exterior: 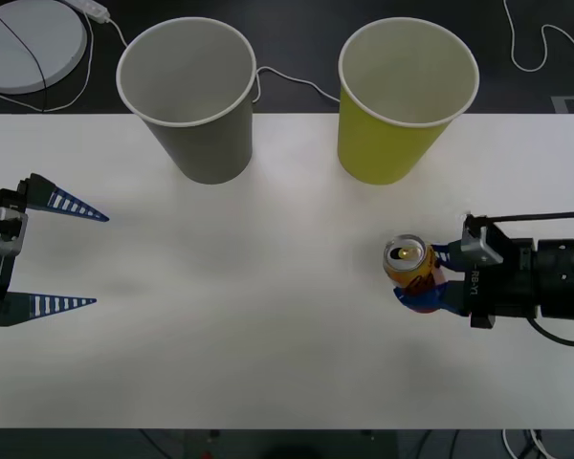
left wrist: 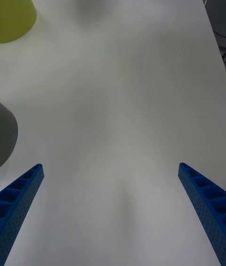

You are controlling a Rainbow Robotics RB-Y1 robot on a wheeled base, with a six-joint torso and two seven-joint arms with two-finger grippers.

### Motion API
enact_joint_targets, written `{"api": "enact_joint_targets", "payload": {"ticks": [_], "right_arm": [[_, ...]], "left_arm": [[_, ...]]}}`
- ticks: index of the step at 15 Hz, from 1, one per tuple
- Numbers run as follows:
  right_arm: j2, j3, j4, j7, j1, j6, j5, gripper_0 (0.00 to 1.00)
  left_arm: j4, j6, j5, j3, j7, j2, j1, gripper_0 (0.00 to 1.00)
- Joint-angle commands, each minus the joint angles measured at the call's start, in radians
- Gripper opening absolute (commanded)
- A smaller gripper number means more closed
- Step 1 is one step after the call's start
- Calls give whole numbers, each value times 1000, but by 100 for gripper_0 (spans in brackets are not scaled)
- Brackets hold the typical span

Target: Put the can into the green bin and the plastic bottle into the gray bin

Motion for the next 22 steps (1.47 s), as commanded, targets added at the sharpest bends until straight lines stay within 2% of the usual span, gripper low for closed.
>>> {"api": "enact_joint_targets", "payload": {"ticks": [1, 6, 12, 14, 16, 18, 22], "right_arm": [[-16, -105, -102, -178, -1, -101, 46, 0], [-149, -202, -236, -502, -14, -170, 40, 0], [-374, -219, -242, -815, -123, -205, 2, 0], [-416, -216, -239, -911, -199, -259, 3, 0], [-450, -185, -214, -940, -274, -273, 9, 0], [-491, -108, -150, -940, -376, -273, 11, 0], [-537, 103, 4, -940, -641, -273, 23, 0]], "left_arm": [[0, 0, 0, 0, 0, 0, 0, 100], [0, 0, 0, 0, 0, 0, 0, 100], [0, 0, 0, 0, 0, 0, 0, 100], [0, 0, 0, 0, 0, 0, 0, 100], [0, 0, 0, 0, 0, 0, 0, 100], [0, 0, 0, 0, 0, 0, 0, 100], [0, 0, 0, 0, 0, 0, 0, 100]]}}
